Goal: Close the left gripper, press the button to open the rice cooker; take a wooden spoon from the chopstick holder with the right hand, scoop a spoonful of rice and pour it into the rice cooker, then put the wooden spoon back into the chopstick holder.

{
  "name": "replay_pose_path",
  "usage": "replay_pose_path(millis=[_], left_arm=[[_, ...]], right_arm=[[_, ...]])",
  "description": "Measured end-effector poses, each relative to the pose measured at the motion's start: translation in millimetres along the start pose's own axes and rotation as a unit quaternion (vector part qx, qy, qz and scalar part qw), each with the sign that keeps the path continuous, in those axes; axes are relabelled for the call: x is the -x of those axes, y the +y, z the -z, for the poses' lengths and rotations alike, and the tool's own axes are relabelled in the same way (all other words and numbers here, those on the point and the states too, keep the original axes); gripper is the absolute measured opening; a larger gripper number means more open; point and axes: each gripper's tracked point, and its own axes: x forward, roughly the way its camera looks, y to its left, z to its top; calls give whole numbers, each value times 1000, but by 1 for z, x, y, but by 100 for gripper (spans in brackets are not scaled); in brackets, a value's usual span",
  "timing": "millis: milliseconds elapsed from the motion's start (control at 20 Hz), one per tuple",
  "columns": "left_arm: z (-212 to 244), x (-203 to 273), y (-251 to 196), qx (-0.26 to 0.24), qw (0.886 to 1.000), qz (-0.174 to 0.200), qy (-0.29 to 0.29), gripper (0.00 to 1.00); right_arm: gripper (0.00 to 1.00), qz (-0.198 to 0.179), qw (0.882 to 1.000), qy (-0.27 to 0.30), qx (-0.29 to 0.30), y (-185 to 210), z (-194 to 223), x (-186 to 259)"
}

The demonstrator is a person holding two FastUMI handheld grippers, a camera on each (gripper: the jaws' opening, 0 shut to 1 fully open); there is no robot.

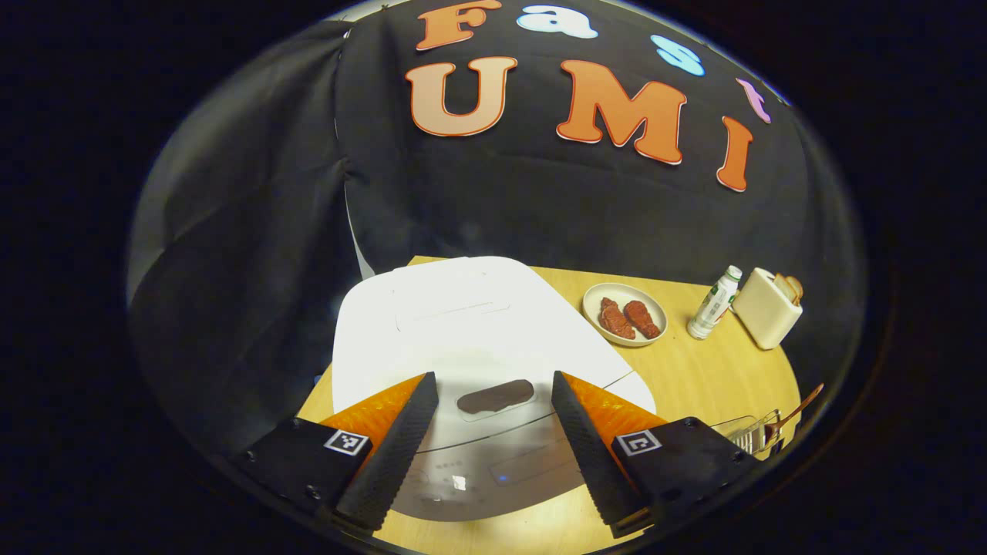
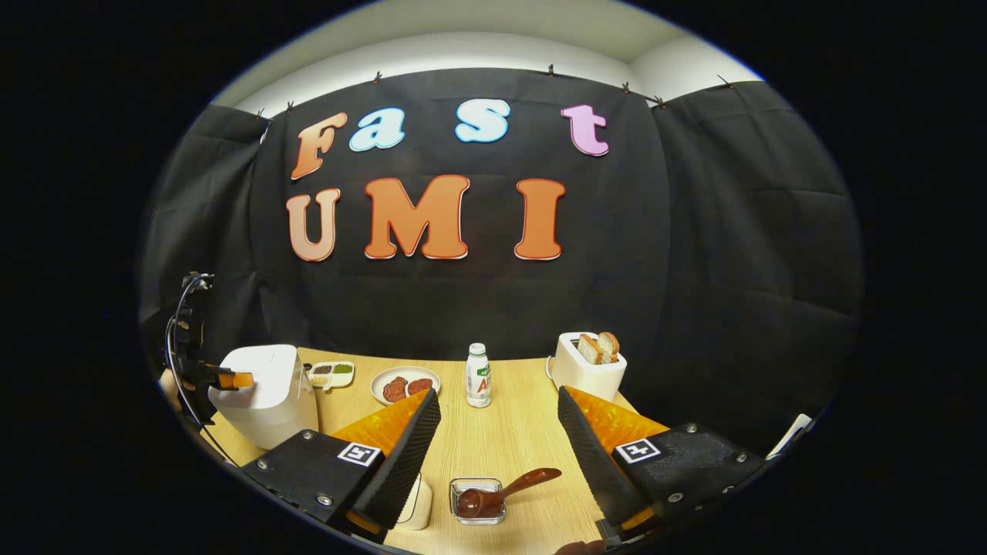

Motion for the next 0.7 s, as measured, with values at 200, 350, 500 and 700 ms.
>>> replay_pose_path(millis=[200, 350, 500, 700], left_arm=[[-51, 40, 11, -20, 998, 0, -63, 100], [-95, 84, 19, -33, 993, -3, -111, 100], [-142, 136, 28, -32, 986, -1, -165, 100], [-180, 197, 33, -29, 974, 5, -226, 100]], right_arm=[[95, 16, 1000, -16, -1, -10, -12, 1], [95, 19, 1000, -23, -6, -11, -18, 2], [95, 21, 999, -33, -4, -11, -29, 3], [95, 19, 999, -46, -1, -9, -46, 6]])
